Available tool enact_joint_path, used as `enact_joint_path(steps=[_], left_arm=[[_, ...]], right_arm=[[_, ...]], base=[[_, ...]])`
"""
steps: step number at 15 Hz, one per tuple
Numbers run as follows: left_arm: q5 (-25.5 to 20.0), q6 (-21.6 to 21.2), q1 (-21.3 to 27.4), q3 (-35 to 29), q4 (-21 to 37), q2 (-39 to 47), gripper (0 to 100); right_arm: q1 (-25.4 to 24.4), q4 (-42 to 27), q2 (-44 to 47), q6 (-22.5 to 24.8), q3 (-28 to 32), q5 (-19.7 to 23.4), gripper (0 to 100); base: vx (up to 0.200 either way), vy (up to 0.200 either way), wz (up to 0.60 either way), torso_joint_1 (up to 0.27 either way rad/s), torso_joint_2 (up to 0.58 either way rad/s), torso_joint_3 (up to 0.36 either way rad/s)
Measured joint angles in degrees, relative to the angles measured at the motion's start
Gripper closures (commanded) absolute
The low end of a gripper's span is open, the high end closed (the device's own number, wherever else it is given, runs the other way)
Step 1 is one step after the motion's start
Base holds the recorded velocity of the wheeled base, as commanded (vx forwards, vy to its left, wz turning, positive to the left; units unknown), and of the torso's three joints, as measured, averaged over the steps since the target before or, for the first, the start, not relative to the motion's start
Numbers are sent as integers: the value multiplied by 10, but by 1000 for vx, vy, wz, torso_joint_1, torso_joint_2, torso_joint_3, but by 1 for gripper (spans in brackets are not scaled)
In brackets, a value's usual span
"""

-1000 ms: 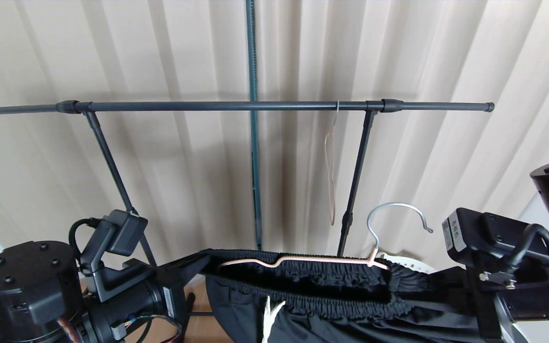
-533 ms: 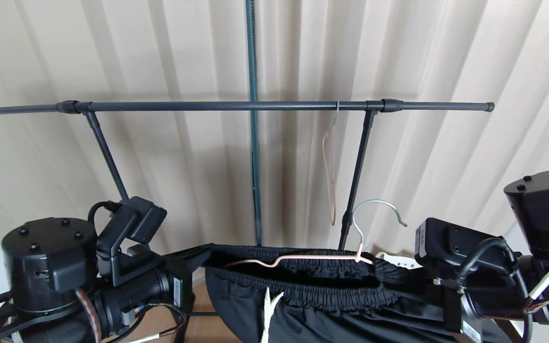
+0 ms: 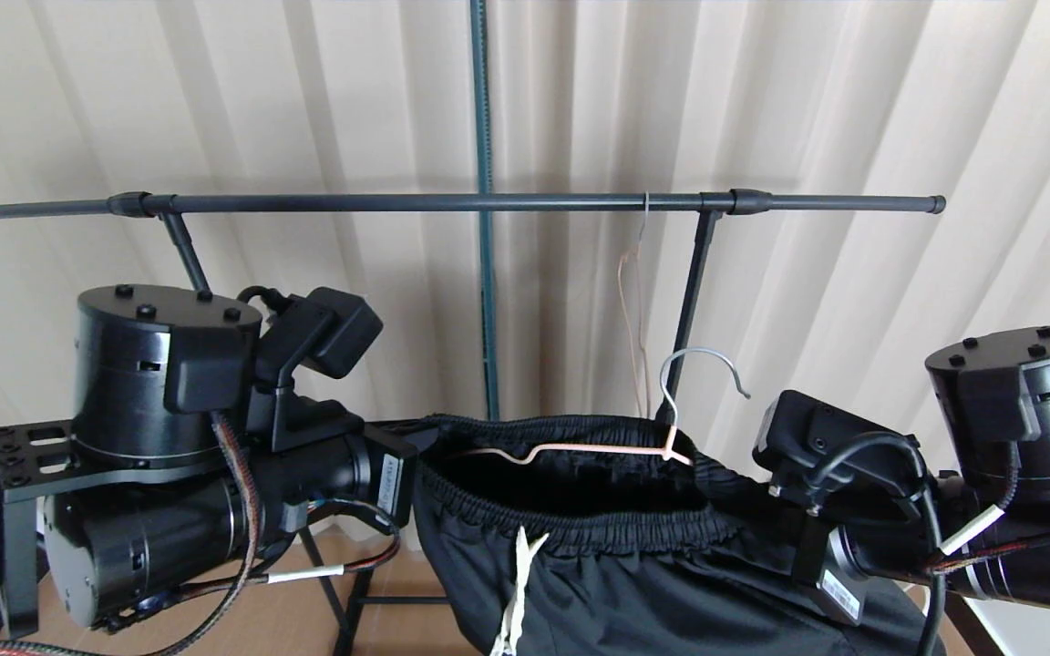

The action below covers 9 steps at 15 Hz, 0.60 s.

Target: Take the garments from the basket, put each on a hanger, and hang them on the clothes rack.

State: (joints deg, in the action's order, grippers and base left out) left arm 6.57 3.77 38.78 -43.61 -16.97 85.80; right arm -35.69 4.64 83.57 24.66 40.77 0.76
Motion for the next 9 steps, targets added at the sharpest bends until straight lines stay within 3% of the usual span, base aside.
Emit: enact_joint_path(steps=[4,9], left_arm=[[7,-6,23,-64,61,30,100],[18,-17,42,-127,107,43,100]], right_arm=[[-28,28,4,-37,-1,-54,100],[-72,122,41,-73,-17,-107,100]], base=[[0,0,0,0,0,0],[0,0,0,0,0,0]])
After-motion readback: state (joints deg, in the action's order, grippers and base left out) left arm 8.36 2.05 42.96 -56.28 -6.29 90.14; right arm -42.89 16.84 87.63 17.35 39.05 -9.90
